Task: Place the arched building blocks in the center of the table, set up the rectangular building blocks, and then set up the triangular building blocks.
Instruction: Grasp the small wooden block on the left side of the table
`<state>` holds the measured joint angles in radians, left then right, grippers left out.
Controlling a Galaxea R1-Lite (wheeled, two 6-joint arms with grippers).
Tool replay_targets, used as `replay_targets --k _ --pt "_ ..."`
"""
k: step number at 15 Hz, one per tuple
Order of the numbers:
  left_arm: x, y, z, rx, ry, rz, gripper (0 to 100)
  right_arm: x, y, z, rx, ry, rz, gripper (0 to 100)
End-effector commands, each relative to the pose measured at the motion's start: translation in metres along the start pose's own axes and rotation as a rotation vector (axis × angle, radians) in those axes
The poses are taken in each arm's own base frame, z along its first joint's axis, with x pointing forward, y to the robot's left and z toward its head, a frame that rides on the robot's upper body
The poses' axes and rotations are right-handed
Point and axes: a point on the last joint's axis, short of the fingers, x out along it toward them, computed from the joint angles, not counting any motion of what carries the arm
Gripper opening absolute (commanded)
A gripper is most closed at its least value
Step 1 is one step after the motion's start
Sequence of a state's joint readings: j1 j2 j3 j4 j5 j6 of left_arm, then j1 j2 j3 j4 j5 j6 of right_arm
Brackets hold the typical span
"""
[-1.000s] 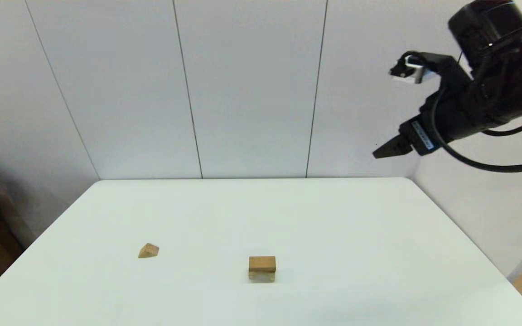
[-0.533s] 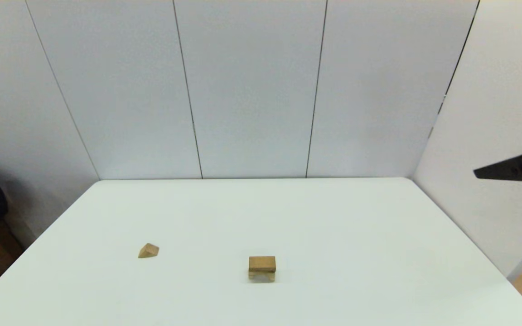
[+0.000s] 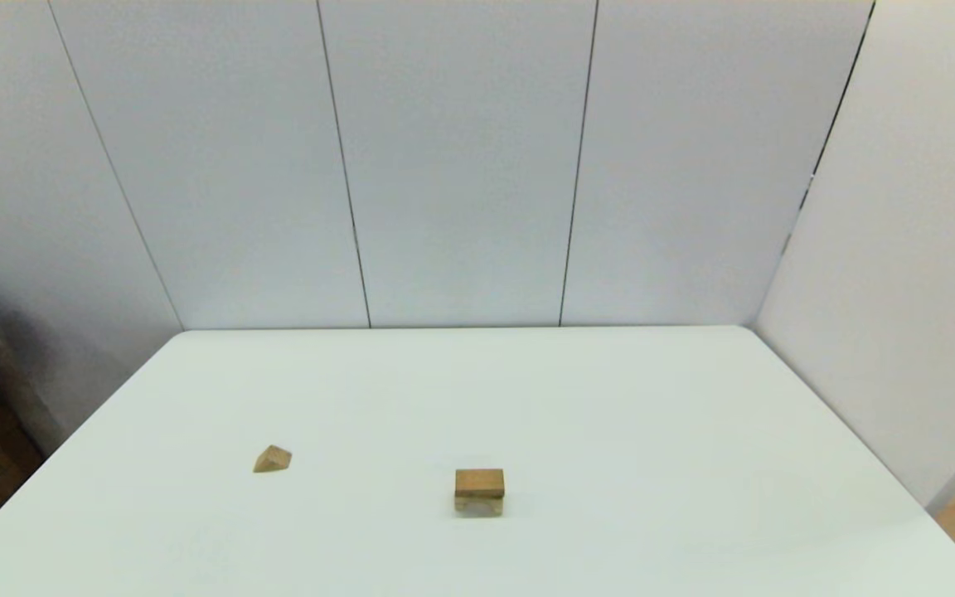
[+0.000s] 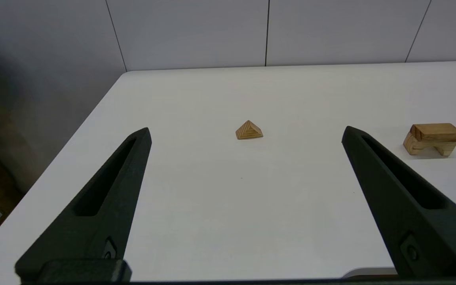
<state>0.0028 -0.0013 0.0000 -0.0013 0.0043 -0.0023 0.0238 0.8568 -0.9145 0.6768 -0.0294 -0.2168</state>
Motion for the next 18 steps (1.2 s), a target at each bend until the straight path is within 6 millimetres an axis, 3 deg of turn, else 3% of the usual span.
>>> replay_targets --k 1,5,9,18 --pt "0.000 0.000 0.000 -0.002 0.001 0.001 100 -0.002 0.012 -0.055 0.022 -0.312 -0.078 100" --pt "0.000 0.000 0.000 -0.001 0.001 0.001 100 0.009 0.022 -0.102 0.054 -0.430 -0.139 100" --pt "0.000 0.000 0.000 -0.001 0.001 0.001 100 0.012 0.030 -0.133 0.110 -0.478 -0.166 100" --pt "0.000 0.000 0.000 -0.001 0.001 0.002 100 0.028 0.037 -0.165 0.124 -0.638 -0.164 100"
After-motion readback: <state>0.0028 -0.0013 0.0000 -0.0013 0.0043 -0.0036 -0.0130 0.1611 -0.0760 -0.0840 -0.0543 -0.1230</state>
